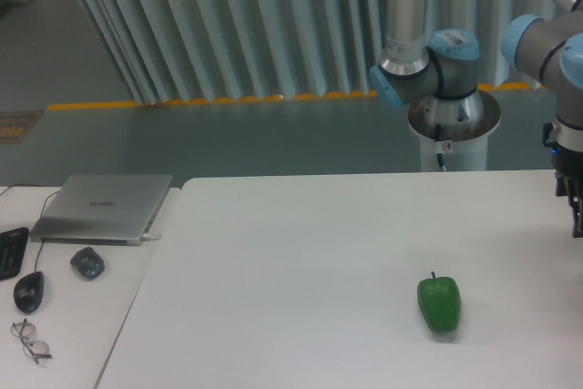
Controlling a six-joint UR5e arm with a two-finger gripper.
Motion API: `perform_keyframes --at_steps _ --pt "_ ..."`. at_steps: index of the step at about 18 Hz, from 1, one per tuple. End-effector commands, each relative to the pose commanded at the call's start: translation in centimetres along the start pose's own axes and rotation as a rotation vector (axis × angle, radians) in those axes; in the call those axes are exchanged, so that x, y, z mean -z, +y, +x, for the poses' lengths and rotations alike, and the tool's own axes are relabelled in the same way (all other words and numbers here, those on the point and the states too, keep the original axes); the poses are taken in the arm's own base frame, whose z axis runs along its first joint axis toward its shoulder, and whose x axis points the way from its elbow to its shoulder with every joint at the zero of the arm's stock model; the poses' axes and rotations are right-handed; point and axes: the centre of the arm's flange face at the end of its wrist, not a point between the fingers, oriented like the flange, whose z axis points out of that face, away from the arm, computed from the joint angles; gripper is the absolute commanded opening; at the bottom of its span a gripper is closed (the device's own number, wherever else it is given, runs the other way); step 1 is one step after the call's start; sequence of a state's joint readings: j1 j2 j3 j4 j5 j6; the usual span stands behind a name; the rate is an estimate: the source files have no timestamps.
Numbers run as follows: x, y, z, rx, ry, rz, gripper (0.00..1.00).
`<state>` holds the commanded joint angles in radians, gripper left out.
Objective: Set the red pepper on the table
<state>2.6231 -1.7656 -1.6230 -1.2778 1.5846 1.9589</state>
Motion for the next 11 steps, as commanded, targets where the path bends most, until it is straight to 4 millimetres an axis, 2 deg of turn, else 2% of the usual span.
perform_keyframes --at_steps 7,11 --pt "0.06 0.02 -0.01 0.0 0.001 -0.001 1.0" --pt "0.74 0.31 -0.19 0.003 -0.013 -0.009 1.0"
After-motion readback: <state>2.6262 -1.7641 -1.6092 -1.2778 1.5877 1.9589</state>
